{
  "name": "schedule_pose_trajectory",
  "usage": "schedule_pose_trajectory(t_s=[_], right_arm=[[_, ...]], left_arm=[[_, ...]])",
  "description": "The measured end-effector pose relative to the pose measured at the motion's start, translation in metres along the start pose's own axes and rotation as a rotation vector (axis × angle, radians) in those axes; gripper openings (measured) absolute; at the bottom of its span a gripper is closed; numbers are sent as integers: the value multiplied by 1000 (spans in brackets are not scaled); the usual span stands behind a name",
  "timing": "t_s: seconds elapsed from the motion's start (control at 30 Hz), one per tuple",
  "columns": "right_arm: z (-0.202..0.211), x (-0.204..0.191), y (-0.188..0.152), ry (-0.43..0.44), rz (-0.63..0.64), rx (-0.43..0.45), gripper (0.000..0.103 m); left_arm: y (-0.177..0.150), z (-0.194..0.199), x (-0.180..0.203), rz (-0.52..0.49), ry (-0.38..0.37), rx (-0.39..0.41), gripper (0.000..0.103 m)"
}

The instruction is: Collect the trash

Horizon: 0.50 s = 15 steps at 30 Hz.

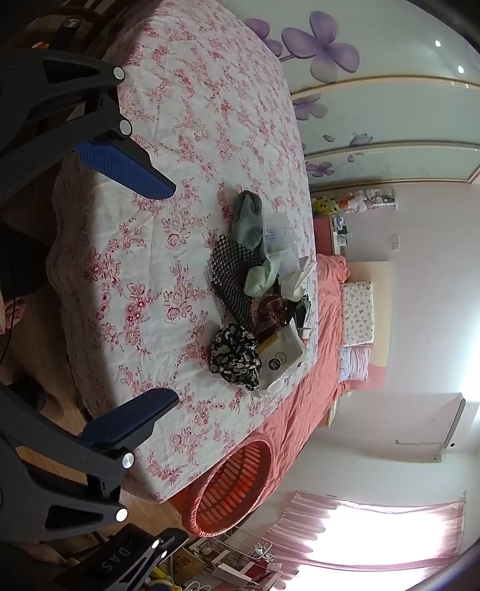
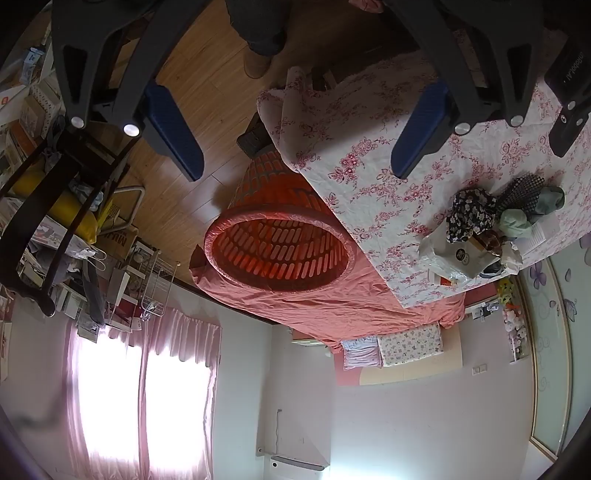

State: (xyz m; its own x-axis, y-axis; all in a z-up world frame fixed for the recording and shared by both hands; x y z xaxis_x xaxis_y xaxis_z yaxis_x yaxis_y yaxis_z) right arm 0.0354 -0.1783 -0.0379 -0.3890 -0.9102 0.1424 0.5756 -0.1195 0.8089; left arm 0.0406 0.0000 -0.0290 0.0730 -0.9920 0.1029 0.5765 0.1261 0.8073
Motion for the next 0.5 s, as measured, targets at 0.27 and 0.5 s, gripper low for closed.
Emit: schedule_pose_trajectory(t_s=[0.27,0.5], right_arm=[[0,1,0,1,1,-2,99],[0,1,0,0,-2,1,99]], left_arm=[[0,0,0,2,-1,0,101],[0,0,0,2,-2,0,101]])
Point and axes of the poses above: each gripper's, at about its wrist camera, not at the fingertips, and z roughly against the way its jaws point, x to its right, y to its top, the point moved 5 cm from there along -z, roughly the way its jaws point, and after that the axes turned 8 degrees about z, right-handed, at the moved point
